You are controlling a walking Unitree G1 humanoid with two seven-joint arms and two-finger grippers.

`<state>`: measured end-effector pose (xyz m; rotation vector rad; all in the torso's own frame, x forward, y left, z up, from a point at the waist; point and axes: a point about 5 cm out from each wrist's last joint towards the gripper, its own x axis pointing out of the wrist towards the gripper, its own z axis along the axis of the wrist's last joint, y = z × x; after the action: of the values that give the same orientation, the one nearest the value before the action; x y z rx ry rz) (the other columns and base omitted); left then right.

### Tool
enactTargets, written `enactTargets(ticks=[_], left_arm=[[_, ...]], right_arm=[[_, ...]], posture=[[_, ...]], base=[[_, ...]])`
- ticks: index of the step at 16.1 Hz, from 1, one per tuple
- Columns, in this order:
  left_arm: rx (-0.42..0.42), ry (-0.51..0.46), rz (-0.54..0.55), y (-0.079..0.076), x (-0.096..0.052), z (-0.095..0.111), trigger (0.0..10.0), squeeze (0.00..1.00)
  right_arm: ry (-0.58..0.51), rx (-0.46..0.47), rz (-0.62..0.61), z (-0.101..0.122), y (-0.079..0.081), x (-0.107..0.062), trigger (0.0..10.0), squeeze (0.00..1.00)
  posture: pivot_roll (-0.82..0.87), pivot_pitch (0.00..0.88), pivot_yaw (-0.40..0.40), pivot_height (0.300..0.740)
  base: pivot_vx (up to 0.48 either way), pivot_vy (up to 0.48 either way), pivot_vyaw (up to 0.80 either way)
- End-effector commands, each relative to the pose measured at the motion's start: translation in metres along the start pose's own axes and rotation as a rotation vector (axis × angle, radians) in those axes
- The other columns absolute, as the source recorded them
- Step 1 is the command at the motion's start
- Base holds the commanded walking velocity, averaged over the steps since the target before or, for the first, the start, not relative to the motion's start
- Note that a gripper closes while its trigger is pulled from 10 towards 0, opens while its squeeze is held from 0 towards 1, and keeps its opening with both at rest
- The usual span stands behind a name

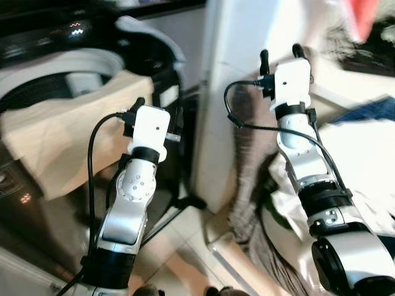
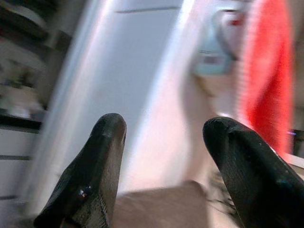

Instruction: Clothes washing

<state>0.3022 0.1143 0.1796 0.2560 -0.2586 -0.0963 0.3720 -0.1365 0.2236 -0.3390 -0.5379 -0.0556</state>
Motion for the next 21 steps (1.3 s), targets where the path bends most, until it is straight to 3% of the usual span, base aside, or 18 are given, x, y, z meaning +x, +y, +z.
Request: enactTargets(ticks=[1,3,5,6,7,9,11,15,17,21], left_arm=[[0.008,-0.009,-0.023,-0.003,0.001,0.002,10.0,0.00],[0.011,-0.009,-0.025,-0.002,0.002,0.001,10.0,0.00],[0.021,-0.008,-0.025,-0.001,0.003,0.001,10.0,0.00],[0.024,-0.007,-0.026,-0.001,0.003,0.001,10.0,0.00],[0.026,-0.006,-0.027,-0.001,0.003,0.000,10.0,0.00],[0.032,-0.008,-0.036,-0.001,0.003,0.000,10.0,0.00],[0.038,-0.013,-0.037,0.001,0.005,0.001,10.0,0.00],[0.041,-0.015,-0.034,0.004,0.006,0.001,10.0,0.00],[0.036,-0.014,-0.037,0.002,0.005,0.001,10.0,0.00],[-0.014,-0.005,-0.075,0.001,0.004,-0.002,10.0,0.00]], right_arm=[[0.016,-0.001,-0.031,-0.003,-0.006,0.001,10.0,0.00],[0.057,0.008,-0.048,-0.011,-0.009,0.000,10.0,0.00],[0.201,0.040,-0.085,-0.032,-0.016,-0.004,10.0,0.00],[0.343,0.126,-0.142,-0.047,-0.019,-0.007,10.0,0.00],[0.370,0.105,-0.148,-0.051,-0.020,-0.009,10.0,1.00],[0.457,0.129,-0.165,-0.067,-0.022,-0.021,10.0,1.00],[0.499,0.074,-0.232,-0.076,-0.032,-0.028,10.0,1.00],[0.542,0.041,-0.379,-0.081,-0.053,-0.031,10.0,1.00],[0.662,0.038,-0.435,-0.097,-0.064,-0.046,10.0,1.00],[0.650,-0.062,-0.468,-0.101,-0.087,-0.060,10.0,1.00]], posture=[[0.07,0.009,-0.023,0.740],[0.07,0.009,-0.023,0.740],[0.07,0.011,-0.020,0.740],[0.07,0.010,-0.019,0.740],[0.07,0.008,-0.018,0.740],[0.07,0.007,-0.015,0.740],[0.07,0.005,-0.014,0.740],[0.07,0.002,-0.015,0.740],[0.06,0.005,-0.019,0.740],[0.05,0.013,-0.021,0.740]], base=[[0.000,0.000,-0.68],[0.000,0.000,-0.65],[0.000,0.000,-0.62],[0.000,0.000,-0.58],[0.000,0.000,0.00],[0.000,0.000,0.00],[0.000,0.000,0.00],[0.000,0.000,0.00],[0.000,0.000,0.00],[0.000,0.000,0.00]])
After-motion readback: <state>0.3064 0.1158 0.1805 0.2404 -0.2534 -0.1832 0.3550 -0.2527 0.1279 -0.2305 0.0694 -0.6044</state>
